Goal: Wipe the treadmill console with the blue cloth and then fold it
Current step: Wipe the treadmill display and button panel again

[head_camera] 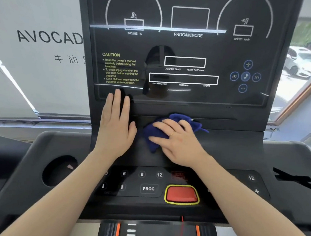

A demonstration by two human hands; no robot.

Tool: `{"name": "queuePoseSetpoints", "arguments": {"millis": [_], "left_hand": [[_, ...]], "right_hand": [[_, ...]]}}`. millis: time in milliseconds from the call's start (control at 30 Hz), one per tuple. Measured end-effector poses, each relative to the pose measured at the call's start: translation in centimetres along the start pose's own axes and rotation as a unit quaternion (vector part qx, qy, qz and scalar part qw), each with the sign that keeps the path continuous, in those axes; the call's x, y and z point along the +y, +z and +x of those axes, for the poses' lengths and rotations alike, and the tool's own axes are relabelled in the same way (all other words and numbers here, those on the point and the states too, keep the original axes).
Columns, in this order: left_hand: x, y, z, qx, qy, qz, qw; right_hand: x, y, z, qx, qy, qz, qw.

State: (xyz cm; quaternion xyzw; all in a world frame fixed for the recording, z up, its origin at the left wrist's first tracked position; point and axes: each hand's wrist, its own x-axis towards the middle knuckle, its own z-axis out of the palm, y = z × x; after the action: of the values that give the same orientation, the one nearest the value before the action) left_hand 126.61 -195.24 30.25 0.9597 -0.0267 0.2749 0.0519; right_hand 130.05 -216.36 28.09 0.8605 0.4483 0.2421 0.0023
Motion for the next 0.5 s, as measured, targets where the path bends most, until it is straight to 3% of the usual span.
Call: {"name": "queuePoseSetpoints", "arguments": {"millis": [300,500], "left_hand": [[5.6,0.7,-0.2,-0.025,0.11,-0.02,0.993],[7.5,2.0,-1.6,-0.07,0.097,-0.019,0.993]], "right_hand": [[8.6,-1.1,-11.1,0.077,0.162,-0.065,0.982],[9.9,-0.8,-14.0,0.126,0.286,-0.053,0.948]]}}
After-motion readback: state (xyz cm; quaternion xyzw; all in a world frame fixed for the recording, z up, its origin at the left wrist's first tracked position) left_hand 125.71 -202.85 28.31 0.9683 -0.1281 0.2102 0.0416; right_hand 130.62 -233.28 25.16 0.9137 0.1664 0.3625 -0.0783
